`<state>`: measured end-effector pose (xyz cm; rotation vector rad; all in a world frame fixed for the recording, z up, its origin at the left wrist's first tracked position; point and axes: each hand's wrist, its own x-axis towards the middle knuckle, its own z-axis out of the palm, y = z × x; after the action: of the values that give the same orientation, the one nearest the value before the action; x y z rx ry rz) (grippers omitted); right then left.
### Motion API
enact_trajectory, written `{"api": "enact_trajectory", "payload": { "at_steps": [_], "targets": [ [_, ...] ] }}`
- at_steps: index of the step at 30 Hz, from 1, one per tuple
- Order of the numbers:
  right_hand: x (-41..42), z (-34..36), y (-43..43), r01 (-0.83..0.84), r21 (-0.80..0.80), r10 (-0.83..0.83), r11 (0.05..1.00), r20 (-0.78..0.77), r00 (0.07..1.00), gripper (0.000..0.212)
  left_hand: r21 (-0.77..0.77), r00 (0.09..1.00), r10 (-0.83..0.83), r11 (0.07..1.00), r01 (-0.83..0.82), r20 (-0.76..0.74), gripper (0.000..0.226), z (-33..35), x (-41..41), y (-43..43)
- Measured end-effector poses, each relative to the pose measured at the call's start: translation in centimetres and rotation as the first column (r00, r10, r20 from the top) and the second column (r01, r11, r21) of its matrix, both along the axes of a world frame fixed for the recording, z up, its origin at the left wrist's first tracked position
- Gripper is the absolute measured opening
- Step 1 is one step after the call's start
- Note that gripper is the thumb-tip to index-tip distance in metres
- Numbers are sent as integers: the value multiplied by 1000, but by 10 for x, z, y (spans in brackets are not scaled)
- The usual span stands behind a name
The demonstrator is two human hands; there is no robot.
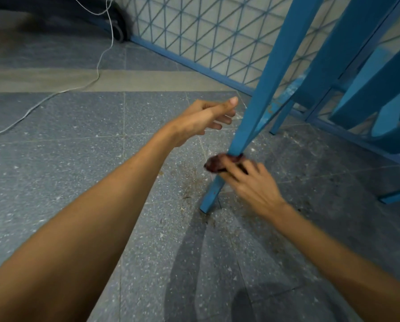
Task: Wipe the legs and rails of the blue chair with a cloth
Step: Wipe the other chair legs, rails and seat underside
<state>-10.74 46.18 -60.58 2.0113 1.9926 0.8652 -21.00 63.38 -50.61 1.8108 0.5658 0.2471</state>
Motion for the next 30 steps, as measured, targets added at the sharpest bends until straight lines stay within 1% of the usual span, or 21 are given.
{"api": "enact_trajectory", "payload": {
  "at_steps": [2,4,6,8,11,14,16,18,20,22,25,28,30],
  "targets": [
    [5,34,2,61,141,-67,988,37,997,56,-24,1000,18,1000,-18,-1,49,0,-4,3],
    [3,61,8,129,266,-139,955,20,990,53,-44,999,40,998,-40,14,48,-1,-6,5],
    [-6,64,17,171,313,-186,934,17,982,49,-61,996,82,995,-80,25,45,-1,-8,9],
    [-15,46,24,195,262,-205,945,12,979,50,-62,993,113,992,-111,19,48,-4,-10,13],
    [-25,-11,23,186,62,-180,981,-88,980,58,-45,993,116,992,-116,-6,52,-9,-15,17],
    [-34,-60,14,156,-159,-174,975,-100,980,66,-49,993,117,992,-118,-23,52,-14,-19,19],
    [-34,-69,7,109,-222,-140,969,-127,982,70,-51,993,117,992,-118,-25,52,-15,-21,20],
    [-23,-61,-2,39,-198,-70,979,-155,985,69,-49,993,111,992,-113,-26,51,-14,-21,19],
    [-5,-39,-11,1,-108,-13,994,-110,994,72,-47,995,96,994,-98,-32,52,-13,-21,18],
    [9,-4,-13,11,-5,-11,1000,-72,997,74,-48,995,88,995,-89,-40,53,-13,-20,18],
    [13,41,-6,49,123,-44,991,-45,998,60,-51,996,82,995,-84,-47,54,-15,-17,15],
    [10,37,4,62,120,-58,991,-43,997,56,-62,995,70,995,-74,-64,54,-18,-11,9],
    [9,14,10,56,62,-48,996,-117,992,61,-62,995,69,995,-74,-73,54,-21,-7,5]
  ]
}}
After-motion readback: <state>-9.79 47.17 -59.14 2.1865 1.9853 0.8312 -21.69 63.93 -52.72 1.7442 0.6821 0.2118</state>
